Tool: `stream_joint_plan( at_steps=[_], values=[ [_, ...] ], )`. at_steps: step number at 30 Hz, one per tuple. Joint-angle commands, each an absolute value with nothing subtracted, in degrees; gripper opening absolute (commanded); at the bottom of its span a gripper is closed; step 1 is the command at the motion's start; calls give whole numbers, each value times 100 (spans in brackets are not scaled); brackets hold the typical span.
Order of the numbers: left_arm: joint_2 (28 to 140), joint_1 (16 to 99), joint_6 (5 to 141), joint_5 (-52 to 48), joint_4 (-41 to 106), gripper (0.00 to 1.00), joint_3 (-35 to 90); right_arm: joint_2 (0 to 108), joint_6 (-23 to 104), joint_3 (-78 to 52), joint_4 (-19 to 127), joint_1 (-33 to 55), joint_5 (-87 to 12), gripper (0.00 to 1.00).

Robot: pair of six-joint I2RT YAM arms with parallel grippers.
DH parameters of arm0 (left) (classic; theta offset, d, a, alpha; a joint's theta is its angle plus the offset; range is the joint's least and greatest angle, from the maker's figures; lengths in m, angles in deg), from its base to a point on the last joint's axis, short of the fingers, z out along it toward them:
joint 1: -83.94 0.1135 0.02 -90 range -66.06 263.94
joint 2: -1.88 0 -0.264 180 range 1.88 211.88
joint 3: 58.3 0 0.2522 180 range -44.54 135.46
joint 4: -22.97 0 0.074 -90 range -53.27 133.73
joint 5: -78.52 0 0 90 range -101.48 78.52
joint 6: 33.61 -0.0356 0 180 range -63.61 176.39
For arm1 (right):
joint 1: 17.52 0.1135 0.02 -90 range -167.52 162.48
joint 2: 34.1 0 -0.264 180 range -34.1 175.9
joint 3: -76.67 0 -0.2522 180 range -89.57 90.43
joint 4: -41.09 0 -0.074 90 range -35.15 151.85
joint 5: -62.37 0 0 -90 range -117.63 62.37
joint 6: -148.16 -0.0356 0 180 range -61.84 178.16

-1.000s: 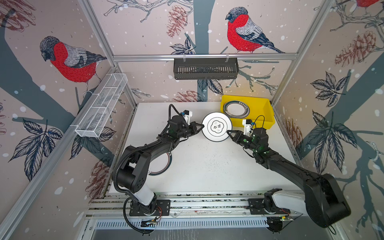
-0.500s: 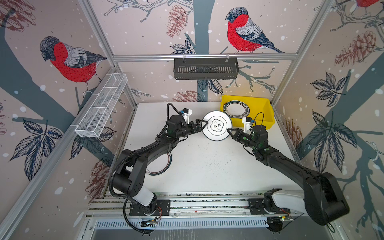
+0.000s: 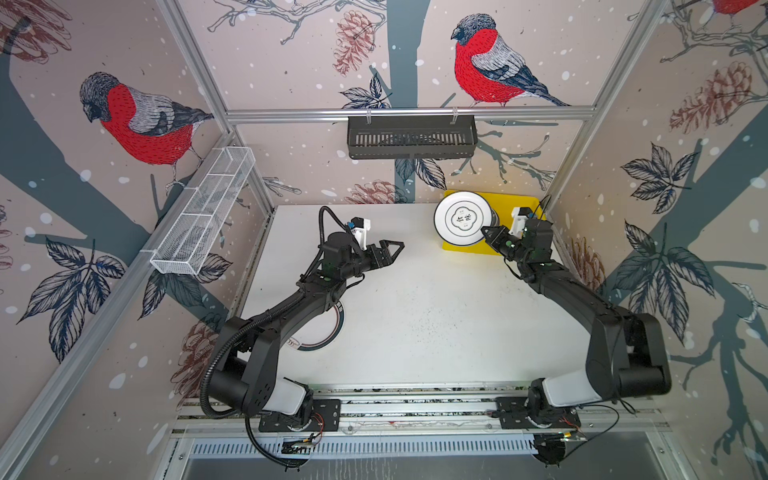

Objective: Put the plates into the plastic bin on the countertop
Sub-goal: 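Carry the plate into the yellow bin with the right gripper while the left withdraws, then open the right gripper and withdraw it while the left gripper moves to the ringed plate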

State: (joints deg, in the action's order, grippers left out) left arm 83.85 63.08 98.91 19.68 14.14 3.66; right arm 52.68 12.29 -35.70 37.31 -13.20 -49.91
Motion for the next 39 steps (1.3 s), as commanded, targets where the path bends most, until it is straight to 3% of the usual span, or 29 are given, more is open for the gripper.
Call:
stream_joint_plan(
  at_steps=[1, 14, 21, 22, 26, 28, 36, 39],
  values=[
    [8208, 6450, 9650, 1793, 1736, 97, 336, 5717, 1261, -3185, 3649, -1523, -4650, 0],
    [7436, 6749, 9010, 1012, 2730, 97, 156, 7557, 1386, -918, 5346, -1649, -3619, 0],
    [7267, 6773, 8850, 578, 3012, 98, 90, 8146, 1705, -255, 5878, -1622, -3924, 1],
    [7263, 6801, 8849, 562, 2989, 98, 58, 8211, 1737, -162, 5976, -1625, -3977, 6],
    [7287, 6997, 8944, 732, 2938, 98, -16, 8141, 1746, -235, 5832, -1605, -4132, 54],
    [7306, 7111, 9015, 834, 2943, 98, -29, 8034, 1783, -249, 5812, -1581, -4110, 72],
    [7343, 7324, 9005, 839, 2954, 98, -139, 8049, 2519, 721, 7157, -1216, -3208, 80],
    [7318, 7526, 8989, 814, 3220, 98, -139, 7733, 2610, 463, 7079, -1066, -2996, 80]
  ],
)
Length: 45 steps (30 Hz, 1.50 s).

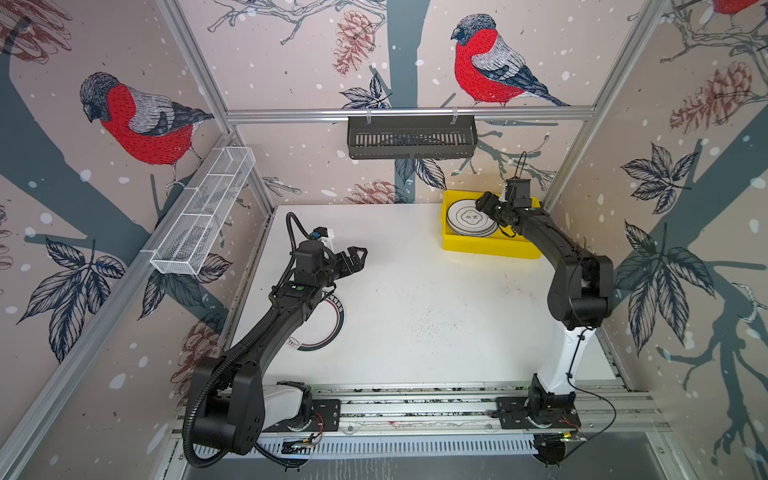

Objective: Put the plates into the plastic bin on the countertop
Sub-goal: 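Open the right gripper and withdraw it while the left gripper moves to the ringed plate, then lower the left gripper onto the green-and-red-ringed plate rim and close it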

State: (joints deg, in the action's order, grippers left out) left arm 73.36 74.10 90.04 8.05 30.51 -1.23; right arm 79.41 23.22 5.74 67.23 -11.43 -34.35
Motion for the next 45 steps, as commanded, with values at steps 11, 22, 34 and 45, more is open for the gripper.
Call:
stream_joint_plan(
  at_steps=[11, 22, 34, 45],
  values=[
    [6769, 7779, 9041, -1333, 5020, 98, -262, 5321, 2822, -1888, 5966, -27, -4105, 83],
    [6919, 8765, 8765, -1866, 6195, 98, -65, 4059, 2881, -3863, 5307, 156, -5512, 84],
    [6826, 9765, 7960, -1119, 6426, 98, -262, 3621, 3277, -3912, 5647, -43, -5846, 87],
    [7465, 9837, 7567, -990, 6325, 98, -166, 3535, 3303, -3916, 5678, -62, -5789, 88]
  ],
)
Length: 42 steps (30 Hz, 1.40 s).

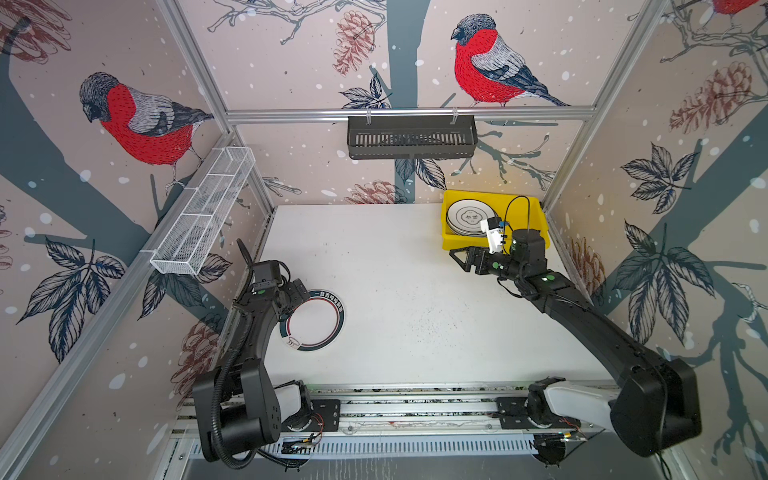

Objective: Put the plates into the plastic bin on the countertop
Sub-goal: 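Lower the left gripper onto the green-and-red-ringed plate rim and close it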

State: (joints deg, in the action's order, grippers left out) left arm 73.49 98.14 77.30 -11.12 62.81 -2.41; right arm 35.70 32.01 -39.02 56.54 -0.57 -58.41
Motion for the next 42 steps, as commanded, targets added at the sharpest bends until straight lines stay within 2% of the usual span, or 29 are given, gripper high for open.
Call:
stream_joint_plan(
  at_steps=[1, 20, 28, 42],
  values=[
    [7518, 9844, 7539, -998, 6343, 98, -157, 3533, 3294, -3928, 5678, -73, -5778, 88],
    [8574, 9906, 7291, -465, 6371, 98, 63, 3577, 3208, -3992, 5658, -259, -5821, 88],
    [8533, 9876, 7374, 216, 6196, 97, -86, 3629, 3206, -4001, 5608, -272, -5811, 88],
    [7729, 8733, 8299, 554, 5772, 93, -610, 3744, 3136, -4017, 5570, -272, -5874, 87]
  ],
)
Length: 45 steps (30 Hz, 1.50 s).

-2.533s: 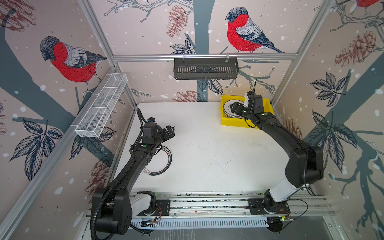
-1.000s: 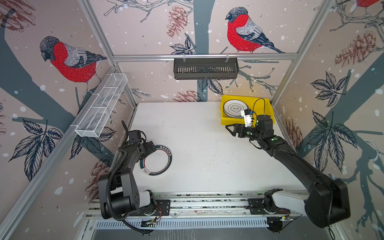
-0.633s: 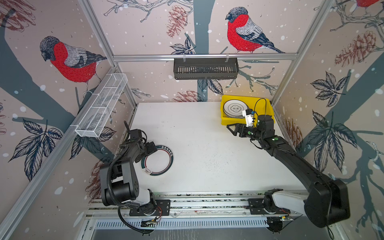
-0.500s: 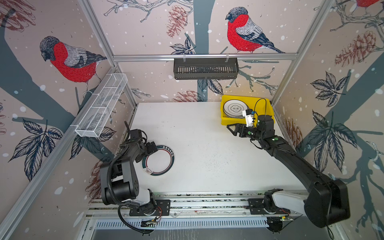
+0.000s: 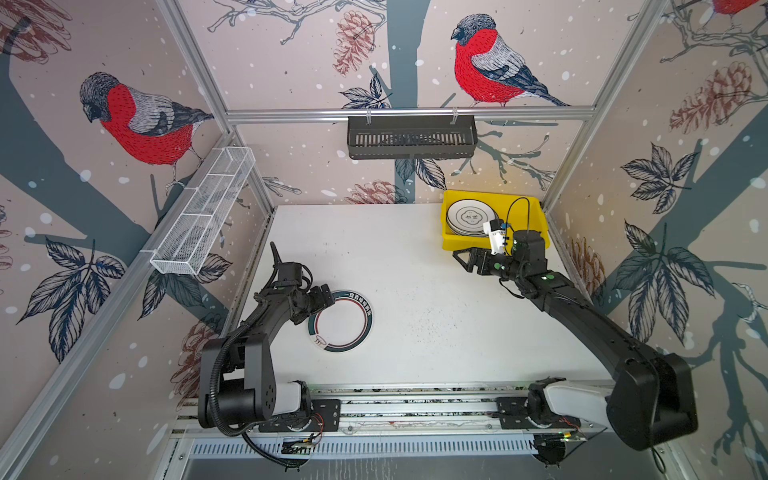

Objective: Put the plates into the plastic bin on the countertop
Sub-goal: 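Lower the left gripper onto the green-and-red-ringed plate rim and close it, then lift the ringed plate upright with the left gripper toward the right gripper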

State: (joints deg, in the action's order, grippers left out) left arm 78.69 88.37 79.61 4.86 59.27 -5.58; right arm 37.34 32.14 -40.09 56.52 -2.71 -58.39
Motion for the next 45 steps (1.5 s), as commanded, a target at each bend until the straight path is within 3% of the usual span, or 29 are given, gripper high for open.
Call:
stream_joint_plan(
  at_steps=[1, 9, 21, 37, 45],
  values=[
    [7657, 8680, 8375, 564, 5734, 93, -650, 3744, 3115, -4042, 5528, -273, -5898, 87],
    [7478, 7883, 8948, 588, 5337, 92, -797, 4115, 2824, -4196, 5160, -164, -6331, 86],
    [7252, 7871, 8765, 250, 5883, 89, -918, 4140, 2775, -4190, 5107, 13, -6283, 86],
    [6121, 7814, 9748, 589, 5665, 62, -2044, 4381, 2810, -3988, 5147, 278, -6235, 85],
    [5664, 7804, 10144, 1098, 4779, 44, -2652, 4455, 2788, -3943, 5168, 305, -6200, 85]
  ],
)
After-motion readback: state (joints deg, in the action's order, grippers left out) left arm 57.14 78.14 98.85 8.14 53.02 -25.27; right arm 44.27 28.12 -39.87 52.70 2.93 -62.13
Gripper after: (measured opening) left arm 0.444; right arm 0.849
